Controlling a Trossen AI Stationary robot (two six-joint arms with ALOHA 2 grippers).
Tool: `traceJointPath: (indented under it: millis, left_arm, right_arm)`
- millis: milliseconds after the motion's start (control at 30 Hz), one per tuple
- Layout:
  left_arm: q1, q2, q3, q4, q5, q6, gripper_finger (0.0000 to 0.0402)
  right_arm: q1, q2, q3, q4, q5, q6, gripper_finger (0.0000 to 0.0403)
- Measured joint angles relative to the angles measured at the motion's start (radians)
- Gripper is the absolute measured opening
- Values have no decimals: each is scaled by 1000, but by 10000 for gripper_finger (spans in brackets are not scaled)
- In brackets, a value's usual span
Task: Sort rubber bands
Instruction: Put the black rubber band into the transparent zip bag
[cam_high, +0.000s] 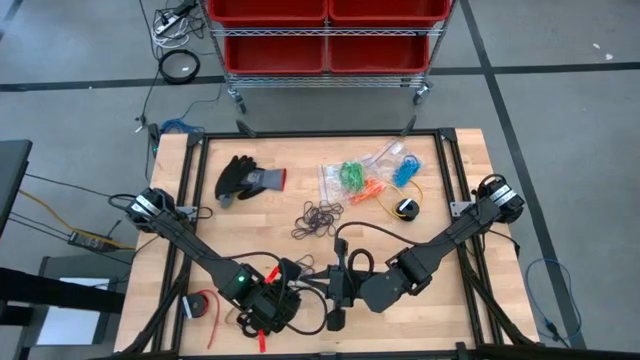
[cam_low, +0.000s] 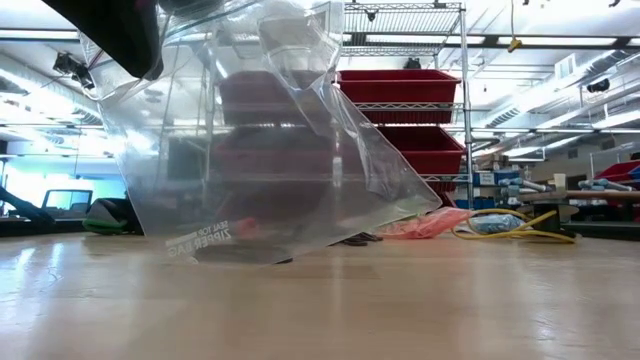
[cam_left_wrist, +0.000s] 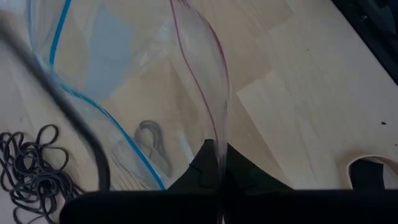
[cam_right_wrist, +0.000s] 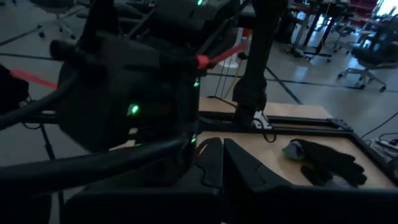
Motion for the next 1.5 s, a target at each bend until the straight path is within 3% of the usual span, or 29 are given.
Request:
traceJointPath:
  millis: [567, 900, 1200, 1500]
  left_arm:
    - [0, 0, 0, 16, 0, -2, 0]
    - [0, 0, 0, 21, 0, 1, 0]
    - [0, 0, 0, 23, 0, 0, 0]
    - [0, 0, 0, 22, 0, -13, 0]
  right_arm:
    - [11, 1, -98, -43, -3, 196, 0]
    - [11, 1, -148, 40, -79, 234, 0]
    - [-6, 1, -201, 35, -139, 368, 0]
    - [-14, 2, -237, 40, -139, 428, 58]
